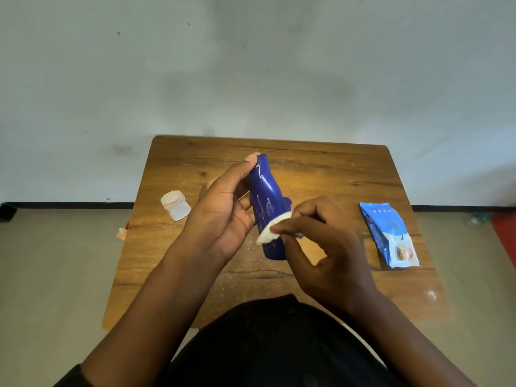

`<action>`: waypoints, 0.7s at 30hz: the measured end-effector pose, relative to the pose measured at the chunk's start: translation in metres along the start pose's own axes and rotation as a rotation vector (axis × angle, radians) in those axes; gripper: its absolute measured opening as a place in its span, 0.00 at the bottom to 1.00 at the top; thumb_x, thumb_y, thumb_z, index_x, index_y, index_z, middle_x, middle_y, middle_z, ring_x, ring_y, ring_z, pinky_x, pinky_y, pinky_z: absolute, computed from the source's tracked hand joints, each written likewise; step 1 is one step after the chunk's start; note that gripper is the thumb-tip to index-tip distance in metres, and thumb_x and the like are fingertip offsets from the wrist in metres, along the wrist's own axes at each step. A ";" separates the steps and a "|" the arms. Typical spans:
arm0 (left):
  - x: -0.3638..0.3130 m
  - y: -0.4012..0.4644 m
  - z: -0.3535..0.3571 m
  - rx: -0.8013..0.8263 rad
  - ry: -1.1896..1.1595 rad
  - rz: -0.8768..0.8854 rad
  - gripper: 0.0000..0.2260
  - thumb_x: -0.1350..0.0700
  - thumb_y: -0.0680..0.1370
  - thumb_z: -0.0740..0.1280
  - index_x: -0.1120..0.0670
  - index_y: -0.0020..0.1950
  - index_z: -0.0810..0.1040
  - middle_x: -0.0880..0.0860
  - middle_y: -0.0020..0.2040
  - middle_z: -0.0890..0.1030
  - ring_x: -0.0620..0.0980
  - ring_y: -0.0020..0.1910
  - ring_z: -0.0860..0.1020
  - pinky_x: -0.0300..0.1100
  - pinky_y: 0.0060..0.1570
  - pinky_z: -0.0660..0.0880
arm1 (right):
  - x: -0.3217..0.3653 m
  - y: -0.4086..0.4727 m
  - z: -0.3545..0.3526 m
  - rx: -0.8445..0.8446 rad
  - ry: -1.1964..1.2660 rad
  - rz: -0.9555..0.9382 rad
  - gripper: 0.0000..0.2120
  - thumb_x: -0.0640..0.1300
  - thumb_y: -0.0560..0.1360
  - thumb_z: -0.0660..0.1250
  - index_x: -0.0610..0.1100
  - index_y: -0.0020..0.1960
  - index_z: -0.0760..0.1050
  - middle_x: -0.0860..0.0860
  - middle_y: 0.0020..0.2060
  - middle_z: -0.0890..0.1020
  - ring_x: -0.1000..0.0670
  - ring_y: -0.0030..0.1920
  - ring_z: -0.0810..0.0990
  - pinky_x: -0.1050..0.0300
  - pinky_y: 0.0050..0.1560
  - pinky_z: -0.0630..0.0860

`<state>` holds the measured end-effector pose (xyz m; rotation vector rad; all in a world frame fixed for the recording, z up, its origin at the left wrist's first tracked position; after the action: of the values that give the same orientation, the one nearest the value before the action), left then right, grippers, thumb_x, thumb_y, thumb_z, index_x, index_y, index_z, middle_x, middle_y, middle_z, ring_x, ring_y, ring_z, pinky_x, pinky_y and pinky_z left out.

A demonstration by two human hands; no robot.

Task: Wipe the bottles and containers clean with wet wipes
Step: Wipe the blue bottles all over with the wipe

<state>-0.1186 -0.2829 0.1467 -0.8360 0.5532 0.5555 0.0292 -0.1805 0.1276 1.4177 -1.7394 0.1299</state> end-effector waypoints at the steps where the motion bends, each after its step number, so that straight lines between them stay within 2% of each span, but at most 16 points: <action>1: -0.001 -0.001 0.000 -0.009 0.017 0.002 0.08 0.54 0.77 0.76 0.55 0.54 0.85 0.55 0.48 0.85 0.53 0.45 0.85 0.53 0.46 0.84 | -0.002 -0.003 0.000 -0.001 -0.006 0.002 0.08 0.42 0.77 0.71 0.44 0.54 0.86 0.50 0.48 0.81 0.52 0.49 0.80 0.54 0.44 0.77; 3: 0.000 -0.003 0.000 -0.007 0.053 -0.008 0.09 0.54 0.76 0.77 0.55 0.53 0.85 0.55 0.46 0.86 0.53 0.43 0.86 0.52 0.46 0.84 | -0.004 -0.004 -0.004 -0.013 0.025 0.011 0.08 0.39 0.77 0.72 0.44 0.55 0.86 0.50 0.48 0.81 0.52 0.50 0.80 0.56 0.45 0.78; 6: 0.000 -0.009 0.005 0.061 0.101 -0.044 0.05 0.54 0.76 0.77 0.55 0.45 0.86 0.54 0.41 0.85 0.51 0.37 0.84 0.48 0.42 0.83 | 0.001 0.008 -0.009 -0.017 0.083 -0.015 0.09 0.38 0.77 0.73 0.45 0.56 0.86 0.49 0.48 0.81 0.51 0.49 0.80 0.59 0.46 0.77; 9: 0.002 -0.015 0.009 0.156 0.131 -0.089 0.05 0.53 0.74 0.77 0.53 0.43 0.85 0.54 0.42 0.84 0.52 0.39 0.84 0.49 0.47 0.84 | 0.006 0.026 -0.011 -0.048 0.057 -0.035 0.11 0.36 0.77 0.73 0.47 0.57 0.85 0.49 0.47 0.82 0.50 0.47 0.80 0.56 0.45 0.78; 12: 0.001 -0.021 0.012 0.232 0.058 -0.132 0.08 0.54 0.77 0.73 0.56 0.52 0.84 0.55 0.44 0.86 0.52 0.43 0.87 0.48 0.48 0.85 | 0.008 0.040 -0.010 -0.094 0.034 -0.034 0.09 0.36 0.77 0.74 0.43 0.57 0.86 0.47 0.47 0.83 0.49 0.46 0.81 0.54 0.44 0.79; 15: -0.001 -0.020 0.008 0.260 -0.113 -0.209 0.14 0.54 0.79 0.73 0.57 0.62 0.78 0.54 0.49 0.84 0.51 0.49 0.84 0.50 0.51 0.84 | 0.013 0.036 -0.006 -0.062 0.055 -0.029 0.10 0.36 0.77 0.74 0.44 0.57 0.87 0.48 0.47 0.83 0.50 0.46 0.81 0.57 0.44 0.78; 17: -0.002 -0.015 0.001 0.250 -0.198 -0.224 0.15 0.53 0.80 0.73 0.56 0.63 0.77 0.53 0.51 0.82 0.51 0.52 0.80 0.51 0.55 0.82 | 0.014 0.023 -0.004 0.010 0.116 -0.021 0.10 0.36 0.76 0.75 0.46 0.56 0.87 0.50 0.47 0.82 0.51 0.48 0.81 0.59 0.46 0.77; 21: -0.007 -0.010 -0.010 0.155 -0.301 -0.175 0.15 0.53 0.79 0.76 0.55 0.62 0.77 0.51 0.48 0.83 0.49 0.48 0.80 0.49 0.60 0.79 | 0.013 -0.008 0.001 0.147 0.140 -0.034 0.08 0.39 0.76 0.74 0.48 0.54 0.87 0.53 0.46 0.81 0.52 0.49 0.81 0.53 0.46 0.78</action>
<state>-0.1194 -0.2981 0.1506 -0.6318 0.2406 0.4609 0.0359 -0.1937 0.1315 1.5054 -1.6175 0.3363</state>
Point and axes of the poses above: each hand's wrist, its own y-axis towards the middle knuckle, its own z-axis out of the palm, x = y × z, the point moved 1 cm from there along y, towards the middle knuckle
